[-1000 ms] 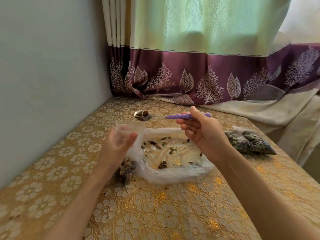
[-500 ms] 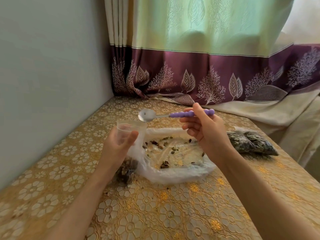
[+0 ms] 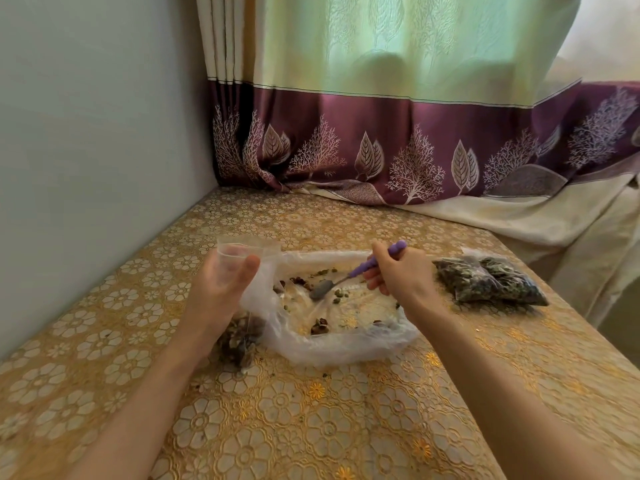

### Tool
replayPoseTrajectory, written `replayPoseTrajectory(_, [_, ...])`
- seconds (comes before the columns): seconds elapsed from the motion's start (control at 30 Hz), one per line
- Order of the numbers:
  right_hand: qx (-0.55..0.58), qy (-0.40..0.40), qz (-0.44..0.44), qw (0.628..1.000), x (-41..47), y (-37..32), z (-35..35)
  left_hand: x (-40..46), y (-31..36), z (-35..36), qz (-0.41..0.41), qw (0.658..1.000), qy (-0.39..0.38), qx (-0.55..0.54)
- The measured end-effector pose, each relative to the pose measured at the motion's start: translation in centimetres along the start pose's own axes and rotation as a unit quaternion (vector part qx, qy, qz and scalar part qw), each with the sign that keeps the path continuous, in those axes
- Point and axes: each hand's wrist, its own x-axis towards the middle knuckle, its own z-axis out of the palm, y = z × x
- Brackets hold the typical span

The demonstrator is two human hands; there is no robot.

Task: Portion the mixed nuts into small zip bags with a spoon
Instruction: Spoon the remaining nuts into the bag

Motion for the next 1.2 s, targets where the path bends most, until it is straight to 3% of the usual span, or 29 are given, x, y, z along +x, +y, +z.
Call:
replayPoseTrajectory(0.4, [0.126,-0.093,0.112,0.981,1.9,0.6,2.7,-0.1,-0.3,-0.1,-0.005,1.000,-0.005,-0.004])
replayPoseTrajectory(0.67, [0.191,-0.089,0.138,0.968,2.2,0.9,2.2,0.1,-0.7,-0.1,-0.011,1.000,0.007,-0.012])
replayPoseTrajectory(1.2, [0.121,-0.137,0.045,0.982,1.3,0.9,2.9,0.0,-0.3,0.0,-0.003,1.000,0.000,-0.020])
